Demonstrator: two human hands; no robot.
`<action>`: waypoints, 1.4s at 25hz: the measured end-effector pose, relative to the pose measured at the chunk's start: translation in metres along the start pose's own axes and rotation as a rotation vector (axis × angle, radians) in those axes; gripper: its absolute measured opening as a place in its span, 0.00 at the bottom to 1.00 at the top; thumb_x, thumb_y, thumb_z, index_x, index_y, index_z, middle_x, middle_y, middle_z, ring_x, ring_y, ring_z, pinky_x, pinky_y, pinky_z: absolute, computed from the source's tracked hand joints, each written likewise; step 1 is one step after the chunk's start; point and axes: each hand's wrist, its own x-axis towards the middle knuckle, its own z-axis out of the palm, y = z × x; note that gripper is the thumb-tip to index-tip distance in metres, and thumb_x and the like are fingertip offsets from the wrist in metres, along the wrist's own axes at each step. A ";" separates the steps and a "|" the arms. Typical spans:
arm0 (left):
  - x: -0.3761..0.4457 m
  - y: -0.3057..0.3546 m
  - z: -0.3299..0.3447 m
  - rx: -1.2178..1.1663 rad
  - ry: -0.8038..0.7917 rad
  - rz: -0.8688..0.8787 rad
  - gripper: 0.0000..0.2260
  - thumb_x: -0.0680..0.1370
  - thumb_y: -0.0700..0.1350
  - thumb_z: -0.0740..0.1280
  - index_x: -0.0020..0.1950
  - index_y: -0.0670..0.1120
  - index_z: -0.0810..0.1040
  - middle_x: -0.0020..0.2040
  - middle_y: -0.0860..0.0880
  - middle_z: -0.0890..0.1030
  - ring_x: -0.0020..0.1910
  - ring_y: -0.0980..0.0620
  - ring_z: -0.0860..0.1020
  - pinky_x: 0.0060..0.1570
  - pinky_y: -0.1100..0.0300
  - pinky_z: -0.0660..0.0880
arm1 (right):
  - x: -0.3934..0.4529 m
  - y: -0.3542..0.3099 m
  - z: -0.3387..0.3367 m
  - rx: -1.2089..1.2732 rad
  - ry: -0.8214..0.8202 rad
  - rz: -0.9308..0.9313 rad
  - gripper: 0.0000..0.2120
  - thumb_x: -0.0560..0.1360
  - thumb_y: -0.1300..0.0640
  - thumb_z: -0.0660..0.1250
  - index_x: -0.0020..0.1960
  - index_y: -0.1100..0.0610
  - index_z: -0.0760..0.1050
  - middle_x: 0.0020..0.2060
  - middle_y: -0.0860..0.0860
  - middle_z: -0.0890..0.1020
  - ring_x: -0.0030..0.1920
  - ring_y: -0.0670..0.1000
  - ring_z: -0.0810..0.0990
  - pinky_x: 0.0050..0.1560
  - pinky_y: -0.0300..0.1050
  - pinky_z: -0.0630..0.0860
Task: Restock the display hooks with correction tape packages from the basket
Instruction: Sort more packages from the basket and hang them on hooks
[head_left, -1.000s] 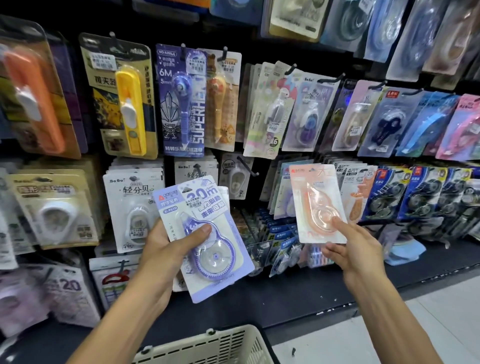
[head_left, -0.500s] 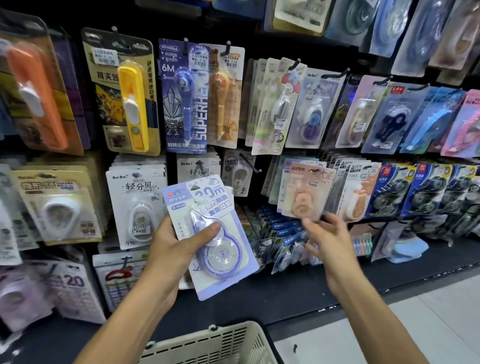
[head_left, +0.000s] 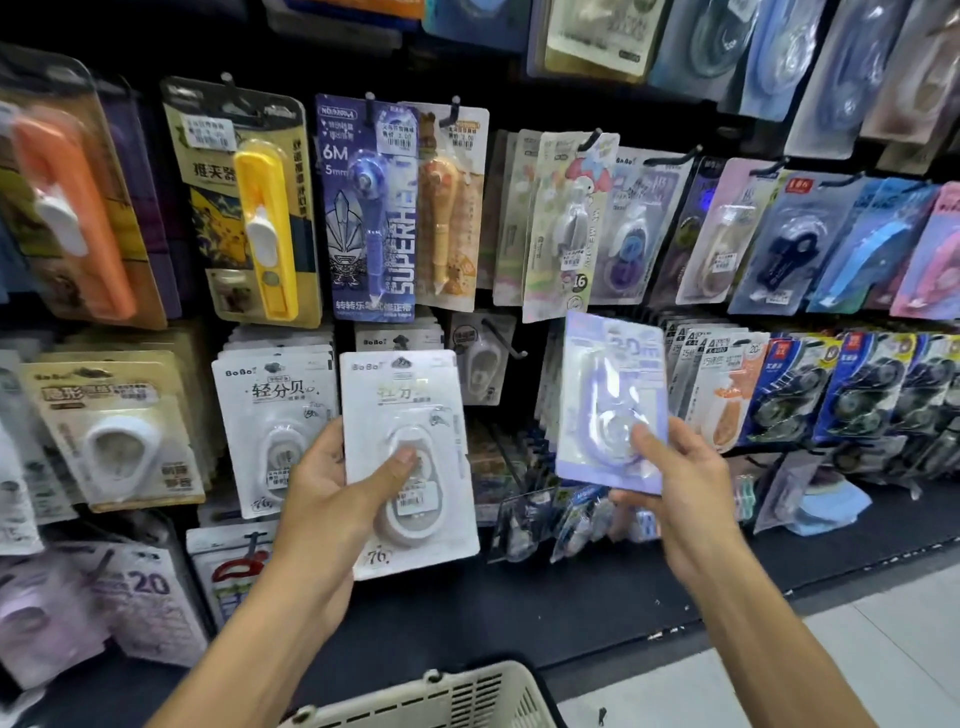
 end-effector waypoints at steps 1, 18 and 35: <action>0.001 0.001 -0.001 -0.010 0.019 -0.003 0.18 0.70 0.39 0.74 0.59 0.50 0.81 0.54 0.51 0.88 0.51 0.52 0.86 0.44 0.60 0.82 | 0.008 -0.004 -0.010 -0.038 0.079 -0.010 0.10 0.79 0.60 0.69 0.59 0.55 0.80 0.44 0.48 0.87 0.31 0.49 0.84 0.22 0.43 0.77; -0.003 0.001 -0.001 0.016 0.061 -0.072 0.15 0.77 0.35 0.71 0.59 0.51 0.81 0.53 0.52 0.88 0.52 0.53 0.86 0.51 0.57 0.78 | 0.016 -0.014 -0.046 -0.052 0.225 0.085 0.06 0.75 0.61 0.71 0.51 0.54 0.82 0.26 0.47 0.78 0.15 0.42 0.65 0.17 0.32 0.59; -0.005 0.002 0.004 0.015 0.084 -0.108 0.15 0.76 0.35 0.71 0.59 0.51 0.82 0.54 0.51 0.88 0.53 0.51 0.86 0.57 0.50 0.78 | 0.028 -0.007 -0.046 -0.108 0.233 0.109 0.14 0.76 0.58 0.73 0.60 0.52 0.79 0.33 0.50 0.81 0.18 0.44 0.64 0.20 0.37 0.60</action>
